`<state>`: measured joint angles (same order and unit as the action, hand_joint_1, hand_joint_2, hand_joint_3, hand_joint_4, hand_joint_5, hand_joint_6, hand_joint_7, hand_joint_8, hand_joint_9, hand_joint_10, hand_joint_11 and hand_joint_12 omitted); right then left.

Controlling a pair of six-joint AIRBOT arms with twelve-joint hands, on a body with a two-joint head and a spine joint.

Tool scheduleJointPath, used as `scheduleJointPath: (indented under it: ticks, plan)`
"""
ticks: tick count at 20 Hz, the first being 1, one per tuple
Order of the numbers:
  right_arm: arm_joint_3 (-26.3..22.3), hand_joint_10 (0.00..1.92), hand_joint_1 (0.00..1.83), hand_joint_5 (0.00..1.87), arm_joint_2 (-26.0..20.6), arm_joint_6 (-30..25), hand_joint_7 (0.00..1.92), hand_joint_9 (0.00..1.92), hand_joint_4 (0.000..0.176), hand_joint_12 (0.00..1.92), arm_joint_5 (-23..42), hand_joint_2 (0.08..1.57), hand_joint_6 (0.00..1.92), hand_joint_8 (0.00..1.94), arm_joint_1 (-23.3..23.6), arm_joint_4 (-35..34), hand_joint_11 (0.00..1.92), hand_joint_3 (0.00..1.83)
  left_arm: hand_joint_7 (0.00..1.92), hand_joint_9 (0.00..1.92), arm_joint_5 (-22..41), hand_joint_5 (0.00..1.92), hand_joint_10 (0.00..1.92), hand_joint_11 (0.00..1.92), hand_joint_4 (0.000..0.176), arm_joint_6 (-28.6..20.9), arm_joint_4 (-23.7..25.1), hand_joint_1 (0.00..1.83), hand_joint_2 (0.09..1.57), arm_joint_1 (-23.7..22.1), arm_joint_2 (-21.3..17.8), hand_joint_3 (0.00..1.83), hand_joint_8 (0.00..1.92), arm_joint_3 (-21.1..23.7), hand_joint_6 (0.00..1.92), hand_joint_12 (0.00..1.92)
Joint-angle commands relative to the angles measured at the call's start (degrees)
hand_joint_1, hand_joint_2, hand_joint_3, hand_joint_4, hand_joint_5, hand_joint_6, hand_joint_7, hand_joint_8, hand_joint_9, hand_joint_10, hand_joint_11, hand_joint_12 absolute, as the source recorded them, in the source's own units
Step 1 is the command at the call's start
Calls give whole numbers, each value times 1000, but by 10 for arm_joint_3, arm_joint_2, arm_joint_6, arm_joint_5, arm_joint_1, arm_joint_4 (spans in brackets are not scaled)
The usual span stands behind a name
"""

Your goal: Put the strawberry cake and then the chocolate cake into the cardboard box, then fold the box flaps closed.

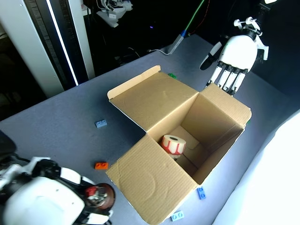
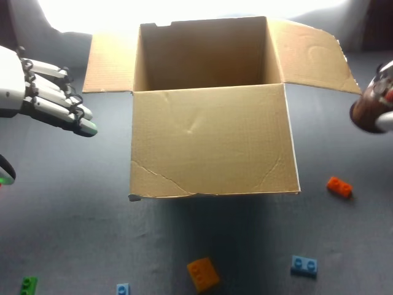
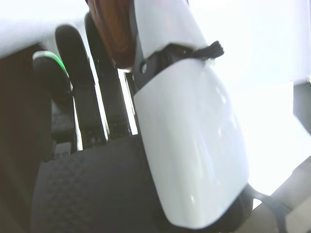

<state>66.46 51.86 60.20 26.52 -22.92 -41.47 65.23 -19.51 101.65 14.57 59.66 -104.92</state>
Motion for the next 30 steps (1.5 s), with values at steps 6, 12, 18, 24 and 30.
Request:
scheduleJointPath:
  ticks: [6, 12, 18, 24, 30]
  plan:
    - [-36, 1225, 1213, 1008, -65, 5, 823, 660, 0, 1762, 48, 1154, 918, 1298, 78, -4, 421, 0, 240, 344, 4, 205, 5, 0, 67, 1, -49, 516, 1047, 6, -5, 0, 5, -3, 2, 1152]
    - [-38, 1237, 1200, 958, -47, 40, 806, 635, 0, 1817, 17, 1168, 999, 1309, 202, 7, 399, 1, 215, 317, 3, 195, 0, 0, 86, 2, -49, 532, 1052, 6, -5, 2, 0, -2, 0, 1084]
    - [-7, 1210, 1202, 961, 23, 45, 833, 653, 0, 1812, 0, 1161, 986, 1278, 246, 61, 404, 1, 227, 324, -1, 183, 2, 0, 81, 6, -49, 490, 1071, 8, -2, 5, 0, -1, 0, 1106]
    - [57, 1165, 1193, 935, 118, 40, 814, 659, 2, 1763, -42, 1173, 1046, 1282, 261, 165, 414, 0, 216, 317, -14, 184, 0, 0, 79, 6, -58, 498, 1067, 8, 2, 0, 0, 0, 3, 1090]
    - [78, 1214, 1192, 926, 162, 40, 804, 642, 0, 1822, -51, 1177, 1042, 1322, 254, 203, 390, 2, 229, 324, -18, 210, 2, 0, 77, 6, -58, 525, 1052, 8, 4, 0, 3, 1, 9, 1104]
